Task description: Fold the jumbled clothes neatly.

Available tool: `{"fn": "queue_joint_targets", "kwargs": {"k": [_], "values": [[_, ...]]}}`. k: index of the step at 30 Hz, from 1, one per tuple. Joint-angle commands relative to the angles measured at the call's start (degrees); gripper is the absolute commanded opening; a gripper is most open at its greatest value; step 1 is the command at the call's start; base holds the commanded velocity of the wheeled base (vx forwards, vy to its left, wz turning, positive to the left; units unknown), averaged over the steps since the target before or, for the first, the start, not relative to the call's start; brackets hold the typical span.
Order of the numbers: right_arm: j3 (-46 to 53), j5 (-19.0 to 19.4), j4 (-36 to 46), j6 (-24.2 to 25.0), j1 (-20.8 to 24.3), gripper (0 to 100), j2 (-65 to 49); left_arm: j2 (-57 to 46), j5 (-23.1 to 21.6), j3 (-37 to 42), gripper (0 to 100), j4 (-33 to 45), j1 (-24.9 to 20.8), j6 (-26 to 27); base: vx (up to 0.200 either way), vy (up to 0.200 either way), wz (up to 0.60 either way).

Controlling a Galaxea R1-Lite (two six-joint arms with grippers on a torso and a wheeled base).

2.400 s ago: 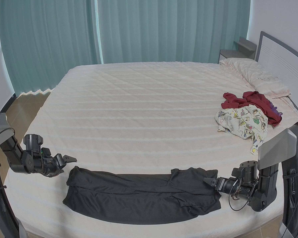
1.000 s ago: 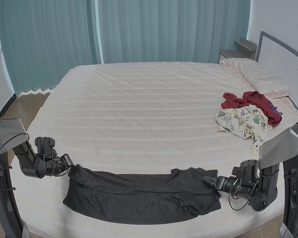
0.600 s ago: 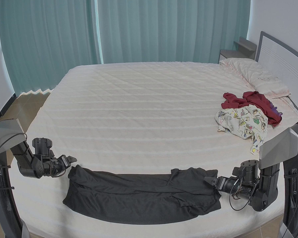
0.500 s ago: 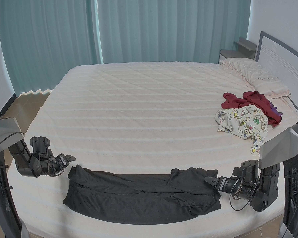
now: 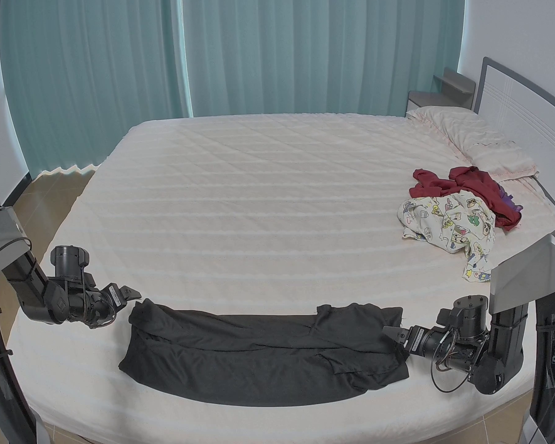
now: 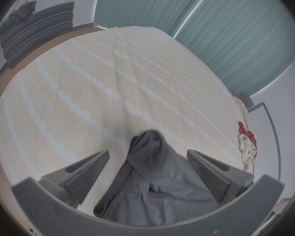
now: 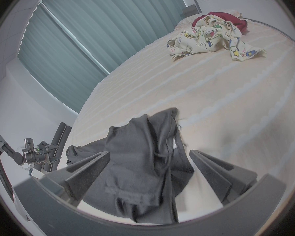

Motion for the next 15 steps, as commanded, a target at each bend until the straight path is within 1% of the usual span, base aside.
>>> {"fn": "queue_joint_targets", "kwargs": {"k": [1,3,4,6,8,10,12,15], "values": [[0.1,0.0,-0.7,0.4,0.2,100,-0.7,-4.4,-0.5,2.2,100,2.3,-0.7,0.4,0.000,0.000,0.00],[0.1,0.1,-0.7,0.4,0.3,100,-0.7,-3.9,-0.9,4.1,100,1.6,-0.7,1.3,0.000,0.000,0.00],[0.1,0.0,-0.7,0.4,0.6,100,-0.7,-3.3,-1.6,4.9,100,1.3,-0.7,2.7,0.000,0.000,0.00],[0.1,0.0,-0.7,0.4,0.8,100,-0.5,-0.3,-3.7,5.7,100,-0.6,-0.2,6.7,0.000,0.000,0.00],[0.1,0.1,-0.7,0.4,0.9,100,-0.4,2.1,-4.8,6.4,100,-4.1,0.5,11.3,0.000,0.000,0.00],[0.1,0.1,-0.7,0.4,1.1,100,-0.4,3.3,-5.3,6.8,100,-6.2,1.1,14.9,0.000,0.000,0.00],[0.1,0.1,-0.7,0.4,1.1,100,-0.4,4.8,-5.3,6.4,100,-6.3,0.9,17.9,0.000,0.000,0.00],[0.1,0.1,-0.7,0.4,1.1,100,-0.3,7.2,-4.7,5.6,100,-6.4,-0.1,20.5,0.000,0.000,0.00]]}}
